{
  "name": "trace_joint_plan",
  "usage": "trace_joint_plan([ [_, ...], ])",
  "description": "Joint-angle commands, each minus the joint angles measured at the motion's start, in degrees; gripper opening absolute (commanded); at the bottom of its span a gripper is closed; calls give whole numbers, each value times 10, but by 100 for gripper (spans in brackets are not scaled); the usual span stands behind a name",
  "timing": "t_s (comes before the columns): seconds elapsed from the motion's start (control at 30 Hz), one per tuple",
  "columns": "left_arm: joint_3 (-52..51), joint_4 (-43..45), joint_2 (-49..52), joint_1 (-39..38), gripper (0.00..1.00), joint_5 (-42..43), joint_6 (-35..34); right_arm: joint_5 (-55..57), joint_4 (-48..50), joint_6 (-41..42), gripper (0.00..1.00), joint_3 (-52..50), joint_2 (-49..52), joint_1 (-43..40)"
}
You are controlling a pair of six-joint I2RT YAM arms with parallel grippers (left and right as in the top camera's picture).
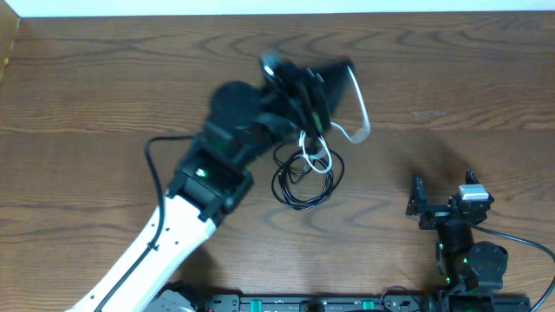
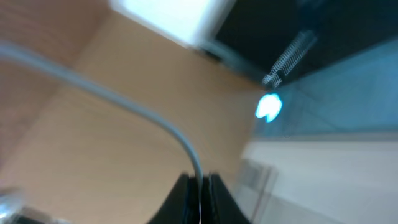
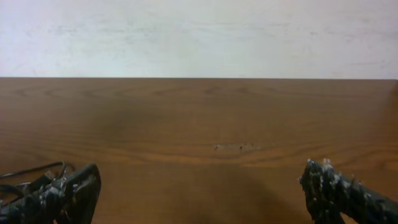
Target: Untangle cables
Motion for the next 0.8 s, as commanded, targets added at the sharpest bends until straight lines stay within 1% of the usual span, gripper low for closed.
trace_joint_plan([
  [0.0,4,-123,-2,-20,7,-23,10,4,-3,1,99,-1,0,3],
  [0.07,4,-203,2,-23,8,-59,33,4,-3,1,99,-1,0,3],
  [0.1,4,-230,5,-23,7,-67,34,4,-3,1,99,-1,0,3],
  [0.17,4,-256,8,-23,7,-67,34,4,-3,1,99,-1,0,3],
  [0.23,3,-254,9,-24,7,-65,34,4,-3,1,99,-1,0,3],
  [0.33,3,-234,9,-23,7,-54,33,4,-3,1,99,-1,0,3],
  [0.43,3,-179,9,-23,8,-16,24,4,-3,1,99,-1,0,3],
  [0.53,3,-104,9,-23,8,49,-9,4,-3,1,99,-1,0,3],
  [0.6,3,-81,9,-28,7,73,-36,4,-3,1,99,-1,0,3],
  [0.77,4,-29,9,-41,7,62,-37,4,-3,1,99,-1,0,3],
])
